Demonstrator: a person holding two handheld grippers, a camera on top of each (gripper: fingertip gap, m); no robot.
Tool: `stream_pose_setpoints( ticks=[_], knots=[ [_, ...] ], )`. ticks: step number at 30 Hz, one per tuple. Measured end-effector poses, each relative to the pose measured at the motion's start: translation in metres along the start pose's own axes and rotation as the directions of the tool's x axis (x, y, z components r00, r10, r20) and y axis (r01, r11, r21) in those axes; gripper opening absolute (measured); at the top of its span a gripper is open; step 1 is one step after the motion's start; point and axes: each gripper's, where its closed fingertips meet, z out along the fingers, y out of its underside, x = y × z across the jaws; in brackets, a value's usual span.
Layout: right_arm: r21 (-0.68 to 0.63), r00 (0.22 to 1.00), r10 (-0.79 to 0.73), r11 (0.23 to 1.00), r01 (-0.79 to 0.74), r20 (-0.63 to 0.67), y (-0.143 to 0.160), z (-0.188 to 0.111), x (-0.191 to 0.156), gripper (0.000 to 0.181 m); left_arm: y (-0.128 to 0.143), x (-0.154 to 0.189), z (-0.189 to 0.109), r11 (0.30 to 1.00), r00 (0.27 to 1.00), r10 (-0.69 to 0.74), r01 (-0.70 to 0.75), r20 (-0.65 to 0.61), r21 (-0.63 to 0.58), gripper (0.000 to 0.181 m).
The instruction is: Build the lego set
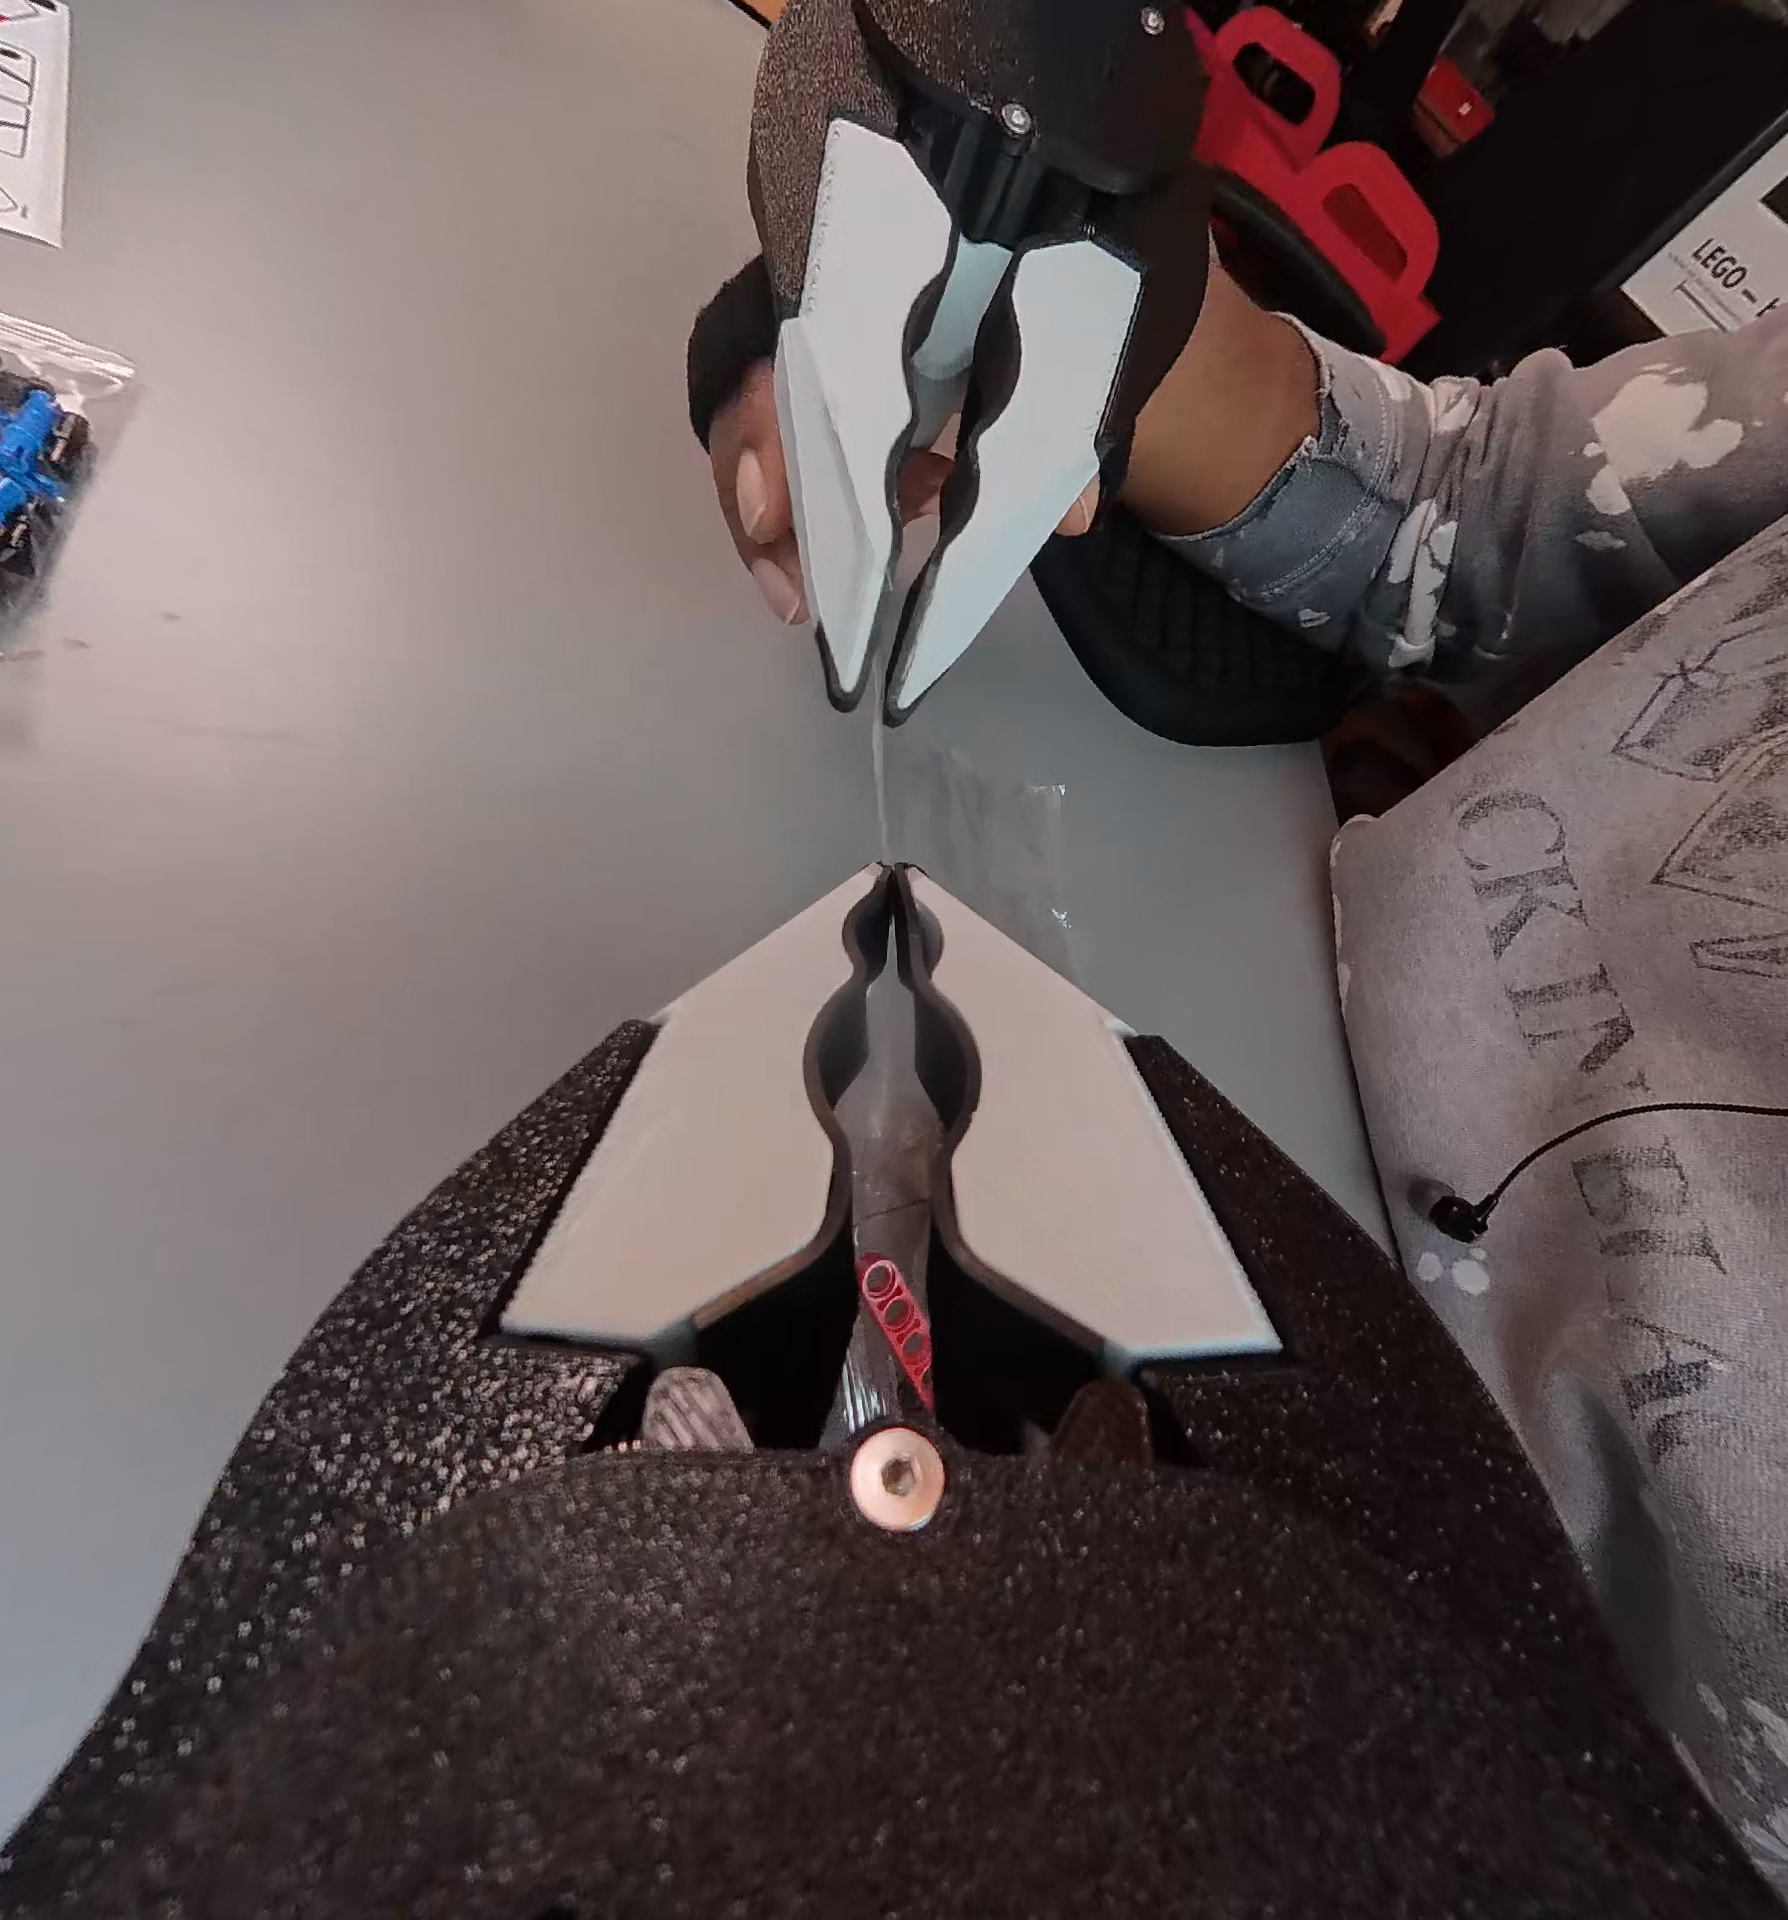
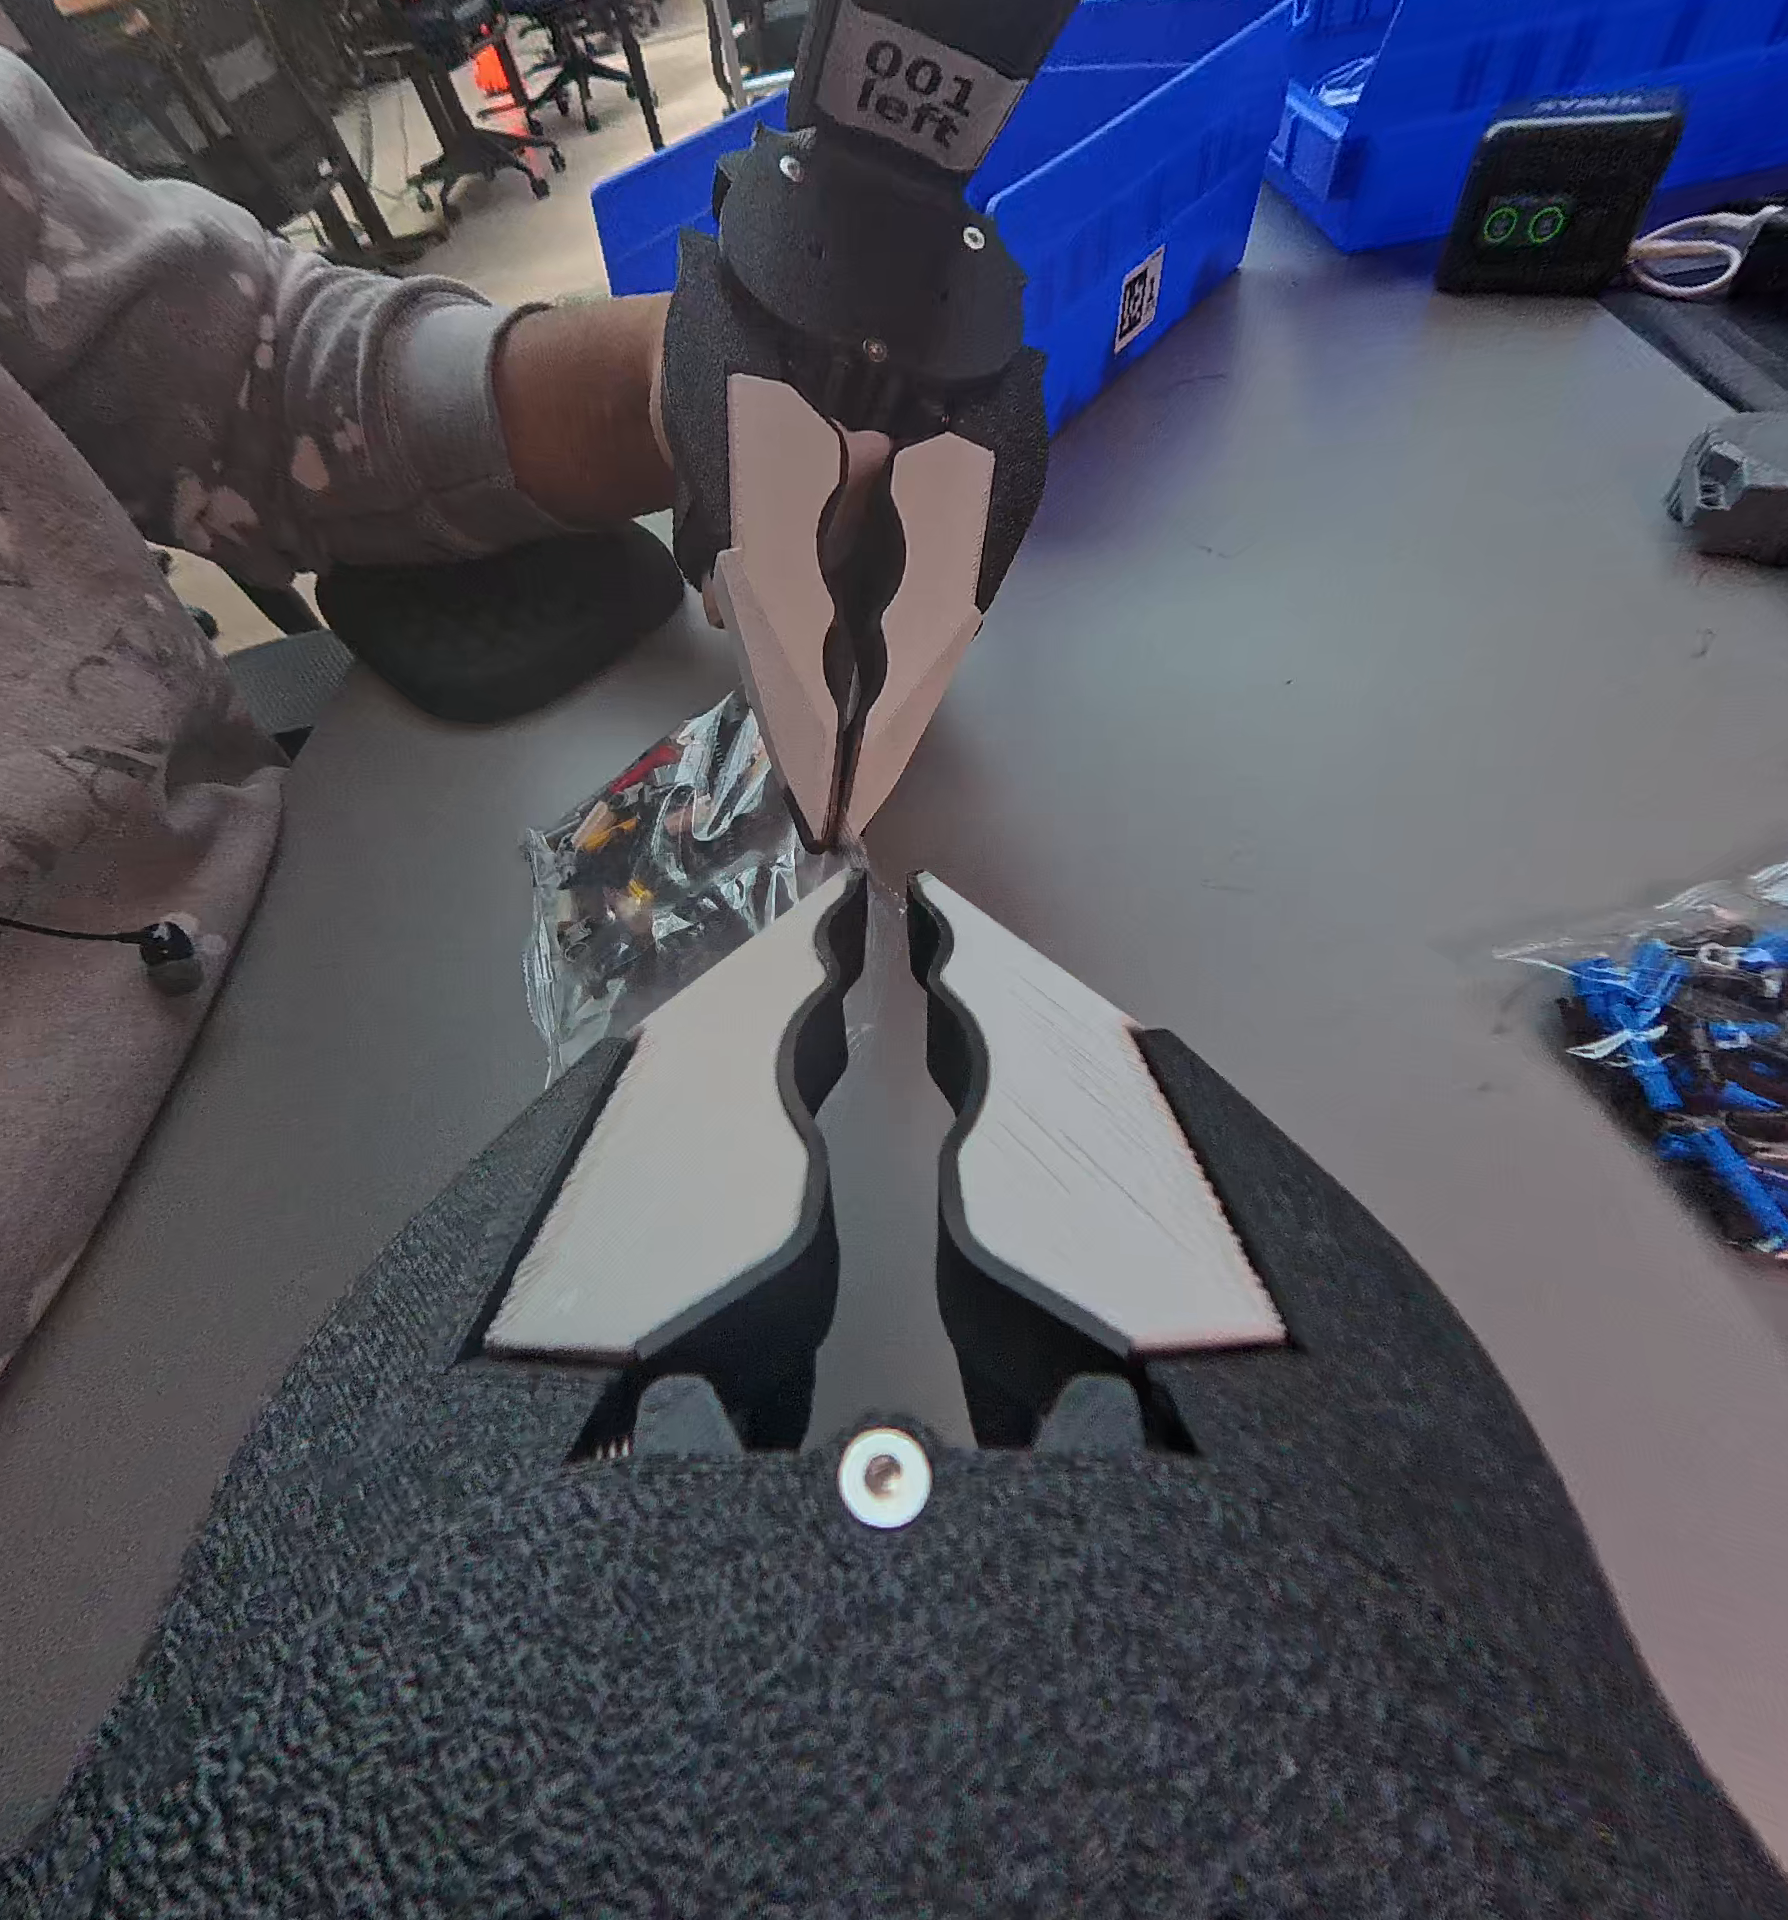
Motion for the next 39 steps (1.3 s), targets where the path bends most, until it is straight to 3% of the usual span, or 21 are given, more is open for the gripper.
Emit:
stream_pose_setpoints(
  ticks=[5, 9, 14, 24, 39],
  knots=[
    [0.003, 1.0, 0.008, 1.0, -0.008, 0.029, 0.001, 0.001, -0.004, 0.0, 0.002, -0.001, -0.001, 1.0, 1.0, -0.011, 0.011, -0.007, -0.008, 0.0],
    [0.019, 0.997, 0.042, 0.999, -0.043, 0.068, -0.001, 0.003, -0.008, 0.0, -0.009, 0.003, -0.002, 0.999, 1.0, 0.003, -0.002, -0.019, 0.049, 0.015],
    [0.035, 0.993, 0.041, 0.998, -0.045, 0.112, -0.003, 0.008, -0.017, 0.0, -0.012, 0.007, 0.004, 0.998, 0.999, 0.032, -0.031, -0.013, 0.061, 0.0],
    [-0.029, 0.982, -0.008, 0.999, 0.013, 0.19, 0.009, 0.01, -0.035, 0.002, 0.006, 0.018, 0.013, 0.999, 0.997, 0.013, -0.016, -0.076, -0.05, 0.0],
    [-0.067, 0.988, -0.023, 0.997, 0.034, 0.15, 0.016, 0.011, -0.029, 0.006, 0.008, 0.019, 0.013, 0.998, 0.997, 0.015, -0.02, -0.082, -0.053, 0.0]
  ],
)
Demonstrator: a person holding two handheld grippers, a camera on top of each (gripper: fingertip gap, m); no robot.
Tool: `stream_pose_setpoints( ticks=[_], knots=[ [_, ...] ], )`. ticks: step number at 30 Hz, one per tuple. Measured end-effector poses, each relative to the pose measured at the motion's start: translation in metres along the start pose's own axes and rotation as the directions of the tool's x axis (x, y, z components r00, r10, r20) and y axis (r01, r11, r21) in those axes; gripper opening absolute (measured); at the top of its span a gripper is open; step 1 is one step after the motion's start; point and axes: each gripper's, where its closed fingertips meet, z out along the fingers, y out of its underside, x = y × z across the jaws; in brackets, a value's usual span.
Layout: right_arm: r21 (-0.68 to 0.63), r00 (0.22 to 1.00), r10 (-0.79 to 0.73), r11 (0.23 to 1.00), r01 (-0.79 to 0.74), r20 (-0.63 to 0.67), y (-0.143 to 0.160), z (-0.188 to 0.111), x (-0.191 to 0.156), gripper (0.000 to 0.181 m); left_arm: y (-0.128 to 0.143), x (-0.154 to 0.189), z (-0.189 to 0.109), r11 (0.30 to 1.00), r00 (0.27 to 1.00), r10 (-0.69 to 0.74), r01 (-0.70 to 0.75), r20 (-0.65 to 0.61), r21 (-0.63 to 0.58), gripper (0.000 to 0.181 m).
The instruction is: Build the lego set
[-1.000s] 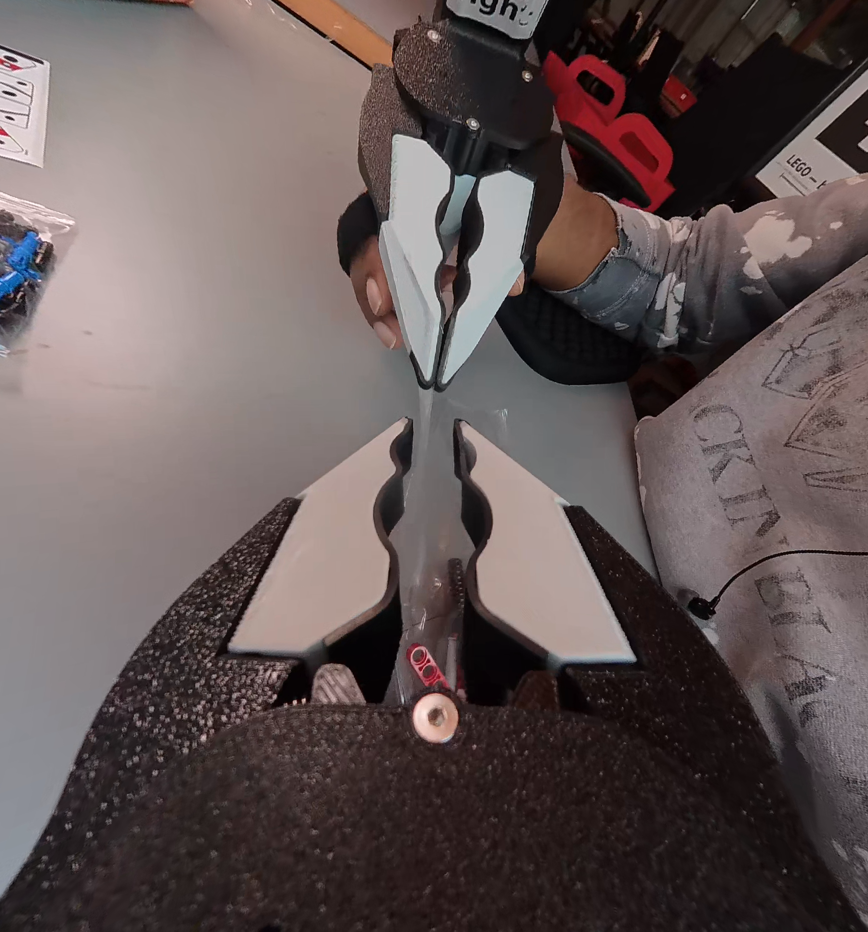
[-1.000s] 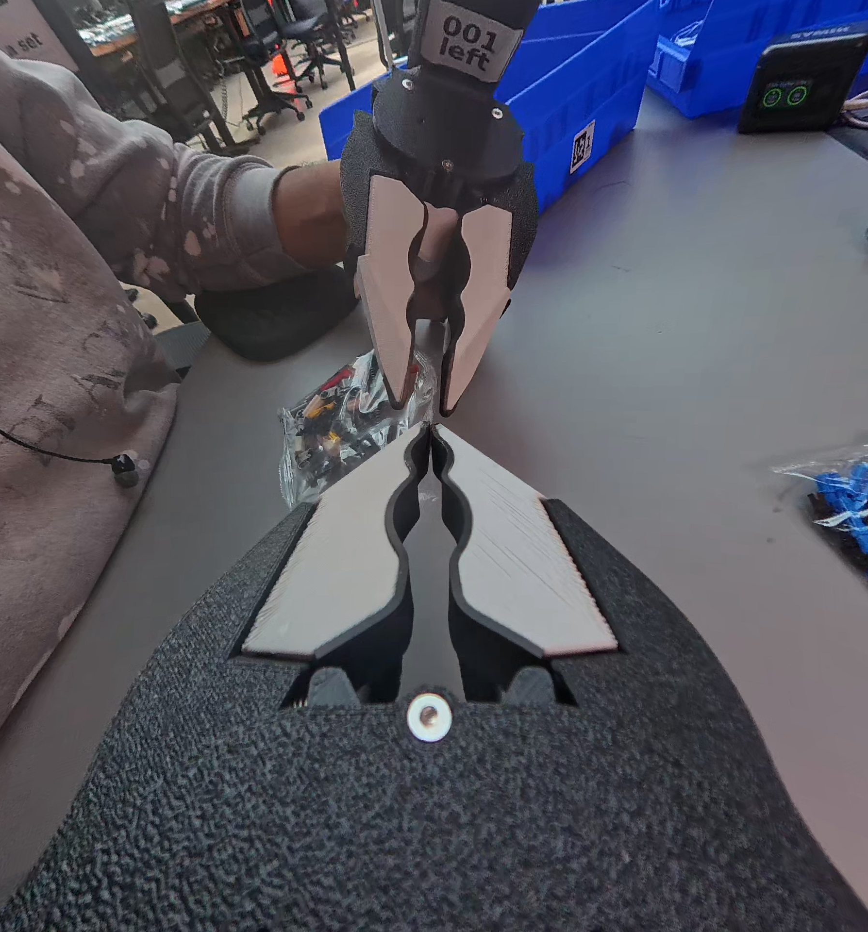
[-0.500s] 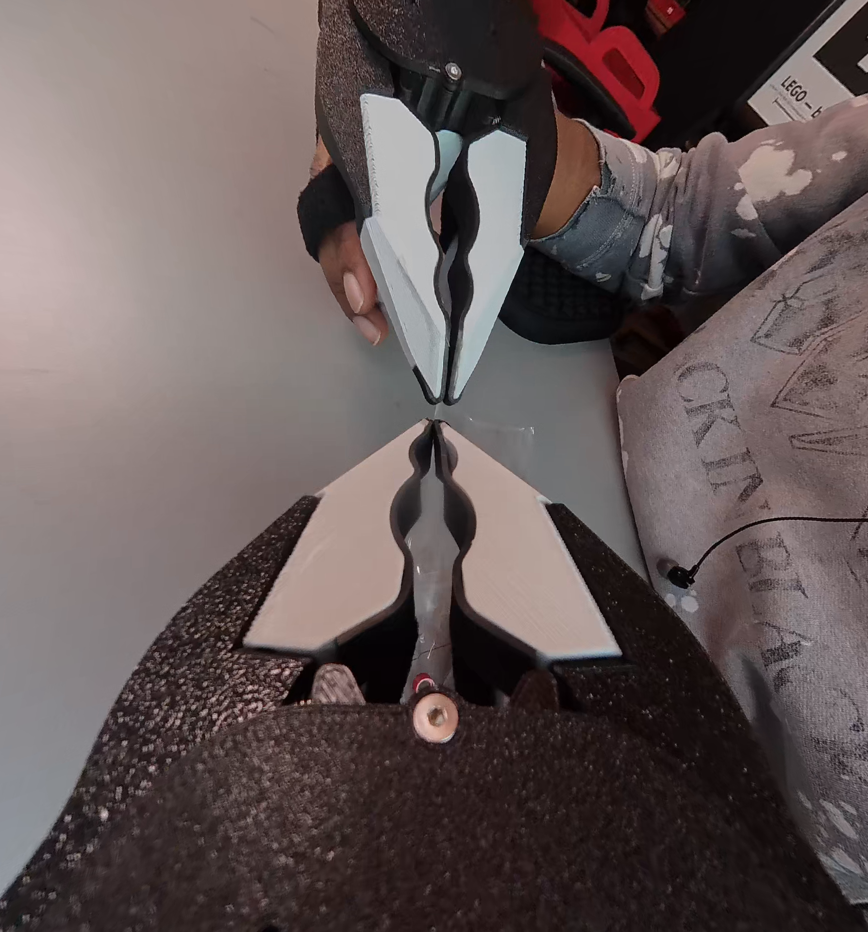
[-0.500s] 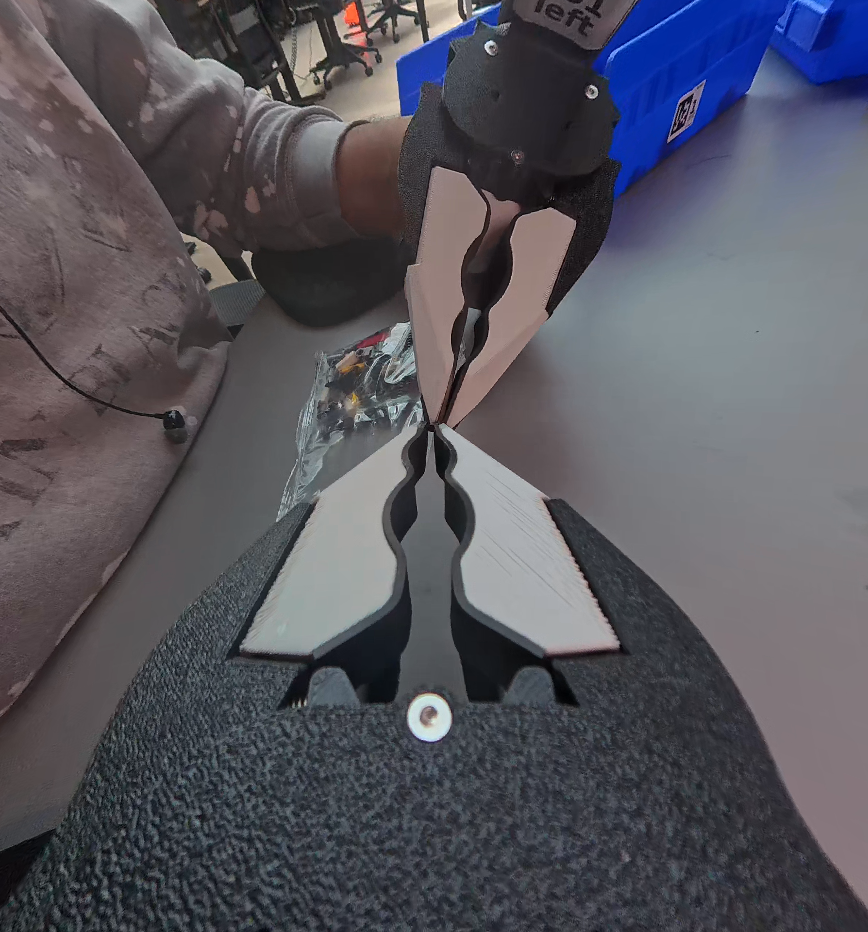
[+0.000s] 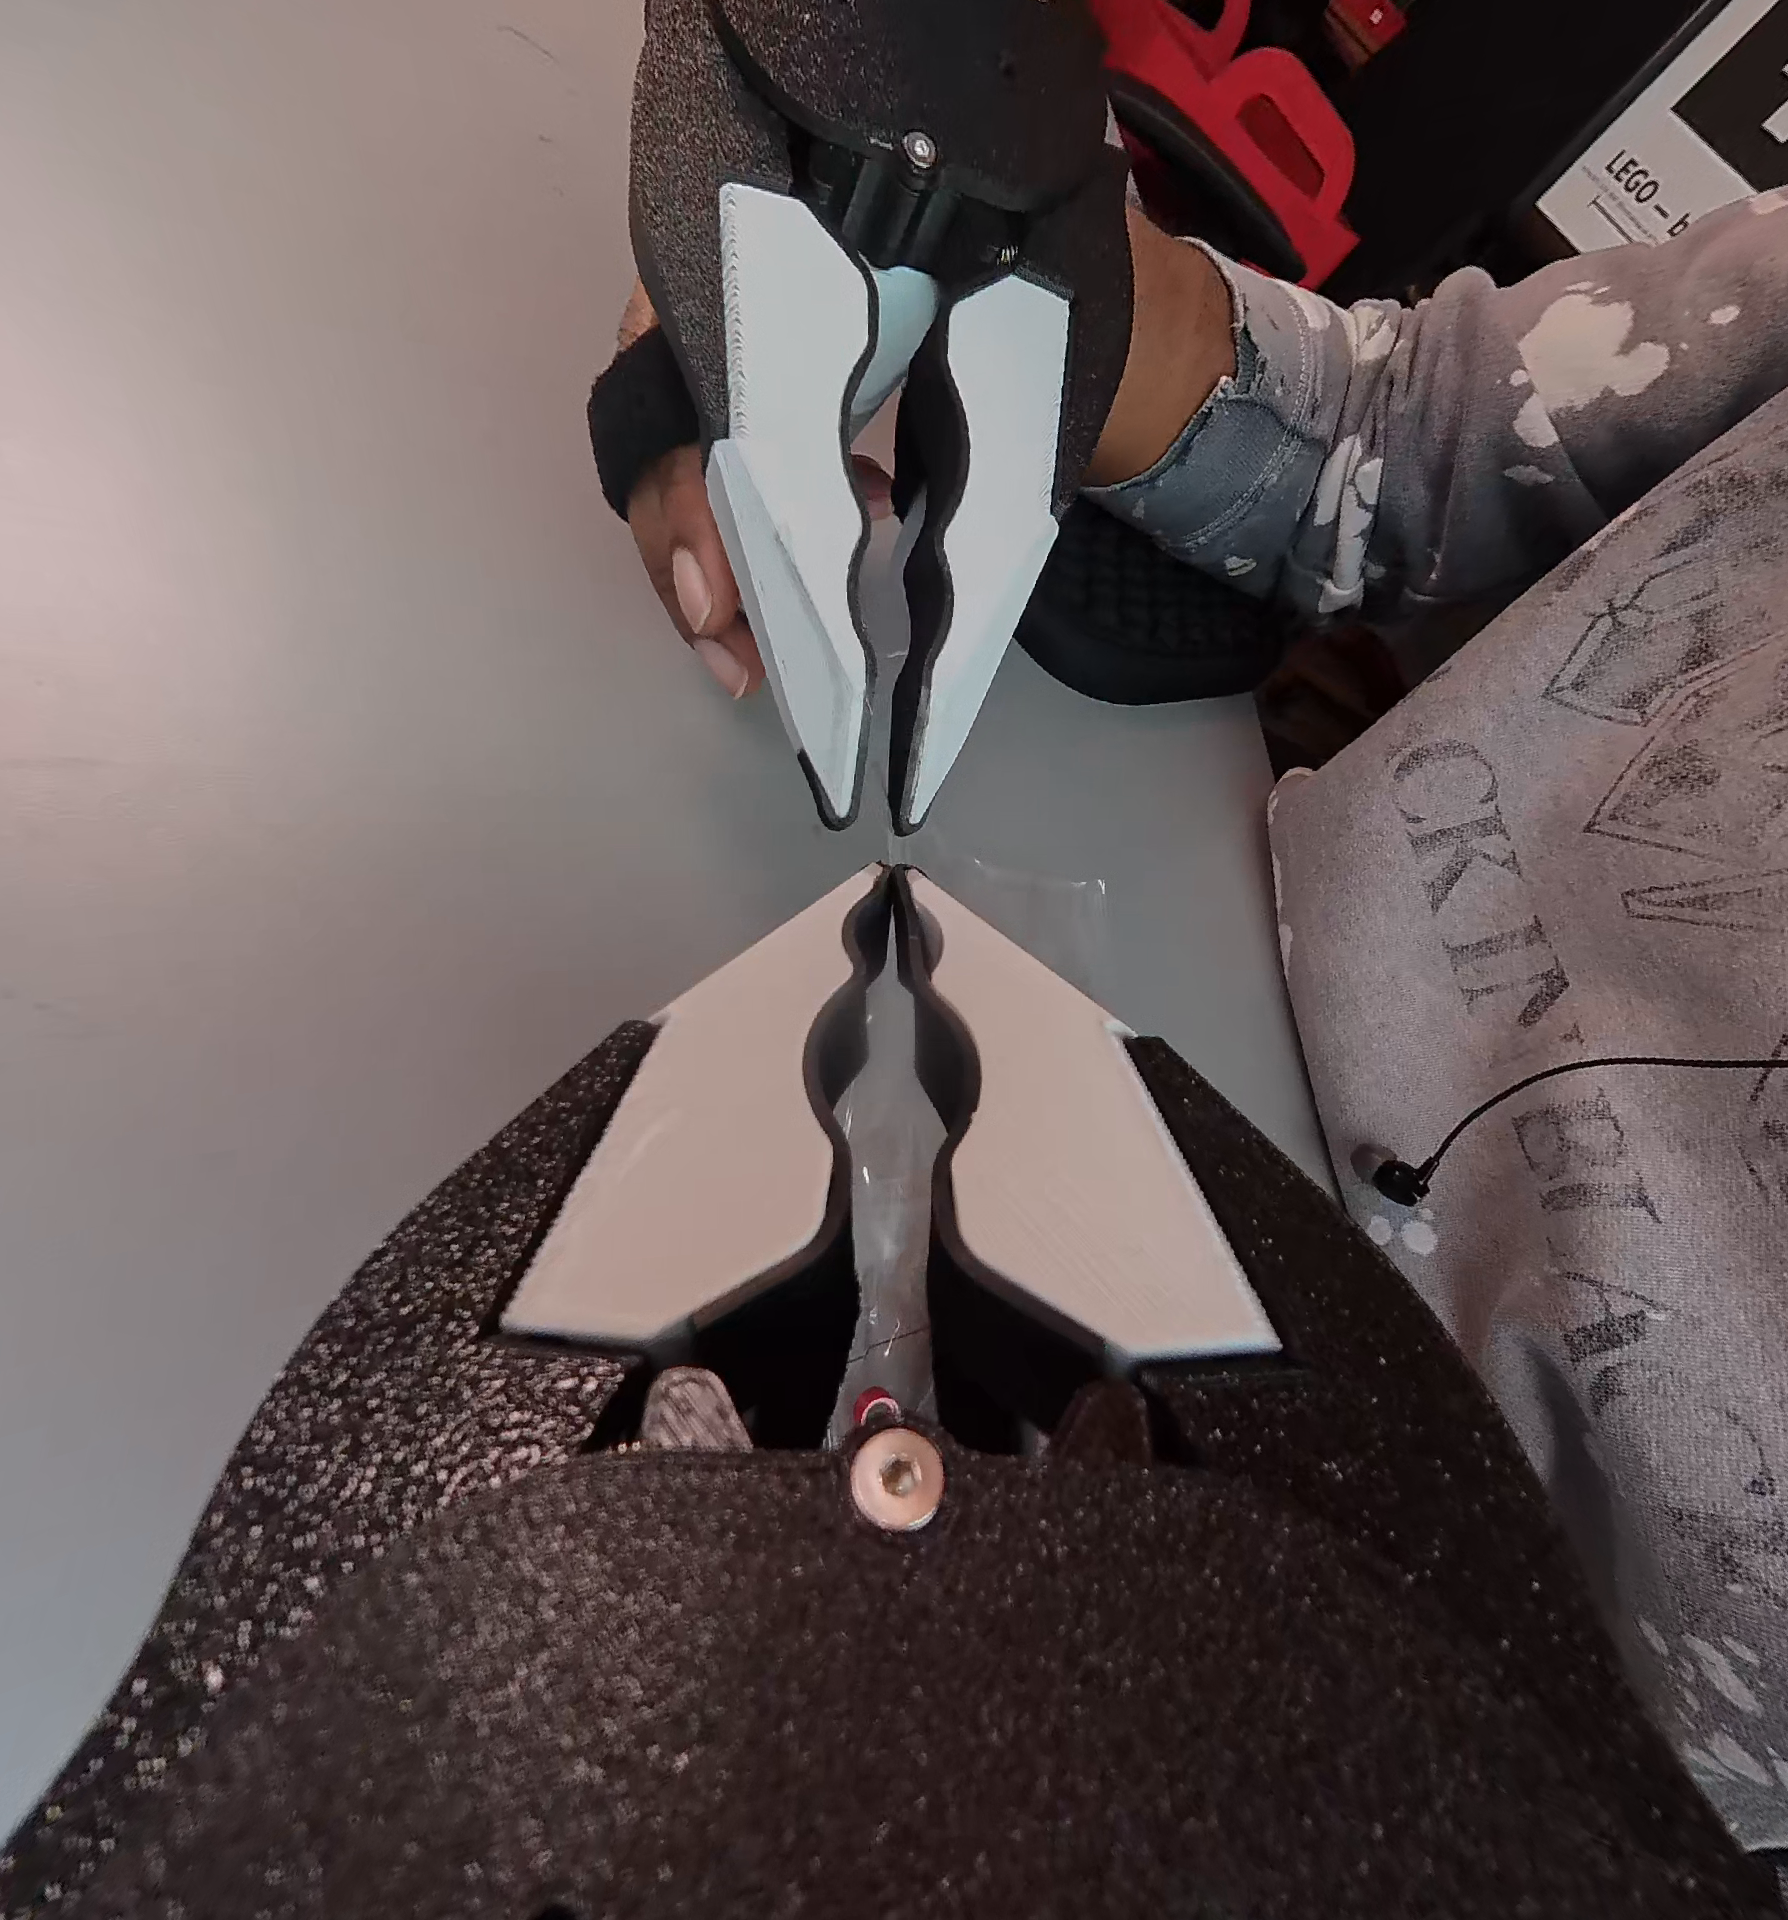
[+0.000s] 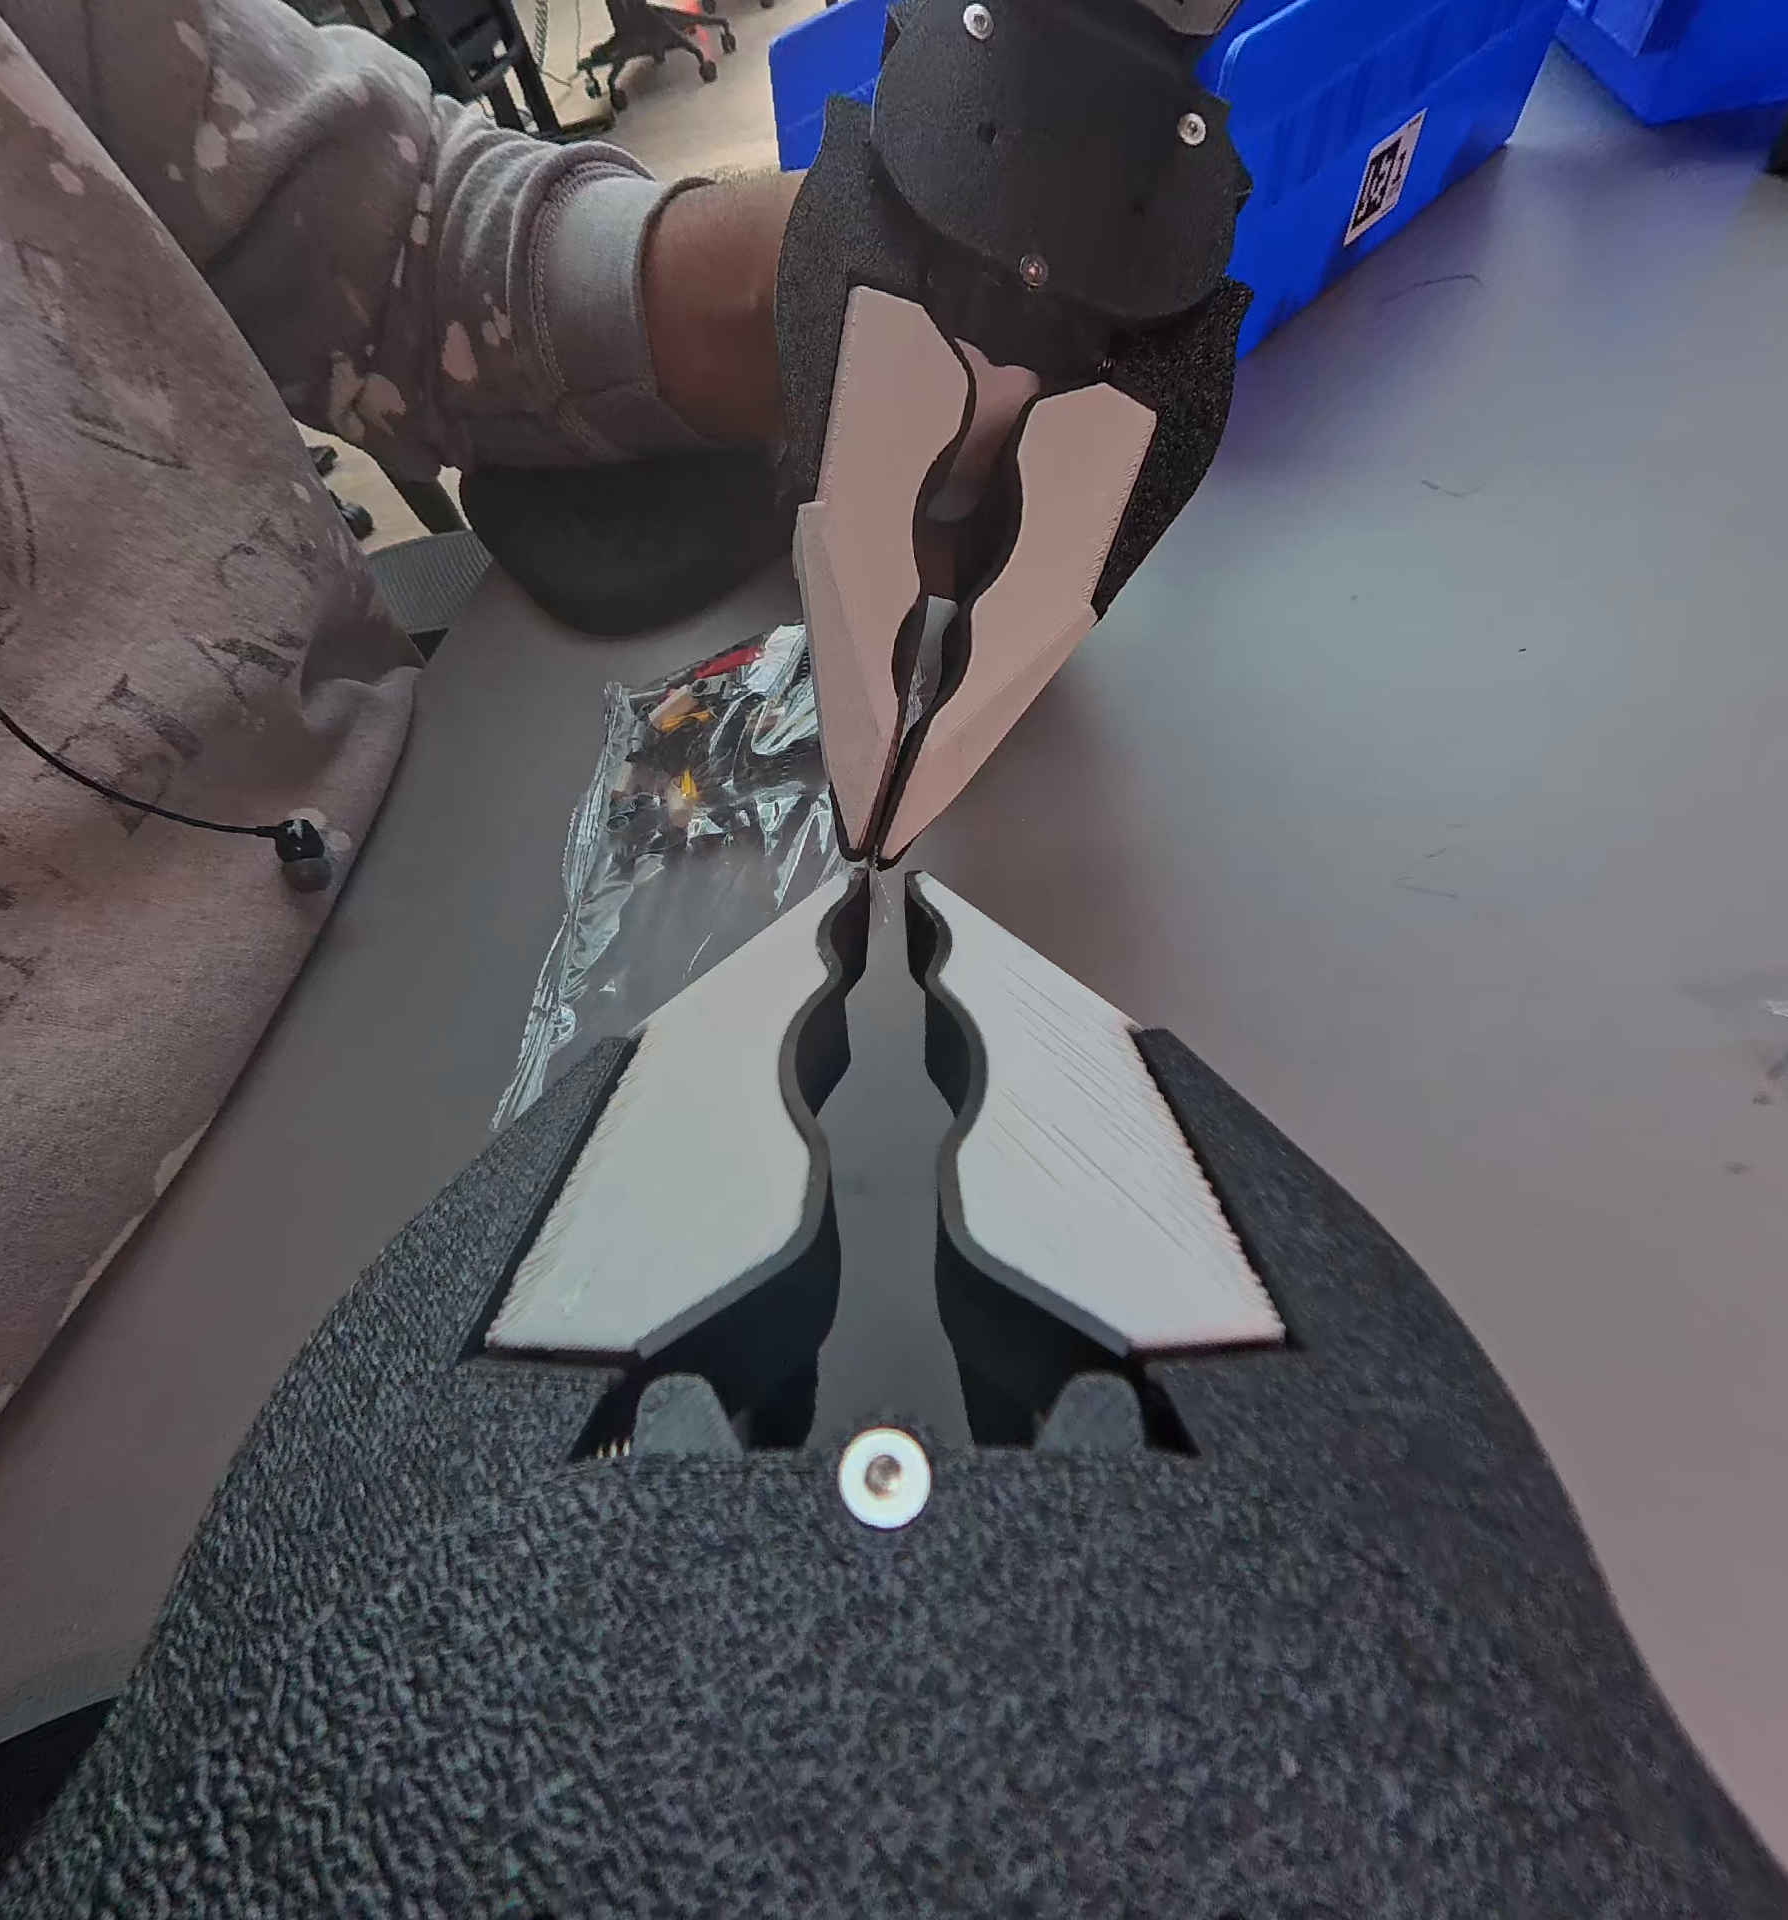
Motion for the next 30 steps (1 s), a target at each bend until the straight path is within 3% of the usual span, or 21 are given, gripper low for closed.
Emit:
stream_pose_setpoints(
  ticks=[20, 26, 30],
  knots=[
    [0.007, 0.999, -0.05, 0.999, 0.05, -0.019, -0.001, 0.003, 0.002, 0.0, -0.007, -0.006, -0.002, 0.999, 1.0, -0.018, 0.017, 0.025, 0.049, 0.0],
    [-0.028, 0.96, -0.241, 0.97, 0.24, -0.141, 0.004, 0.004, 0.007, 0.0, -0.003, -0.013, -0.001, 0.982, 0.983, -0.186, 0.186, -0.012, 0.038, 0.0],
    [-0.076, 0.885, -0.413, 0.91, 0.407, -0.214, 0.01, 0.002, 0.005, 0.0, 0.013, -0.037, -0.003, 0.974, 0.97, -0.224, 0.227, 0.097, -0.019, 0.0]
  ],
)
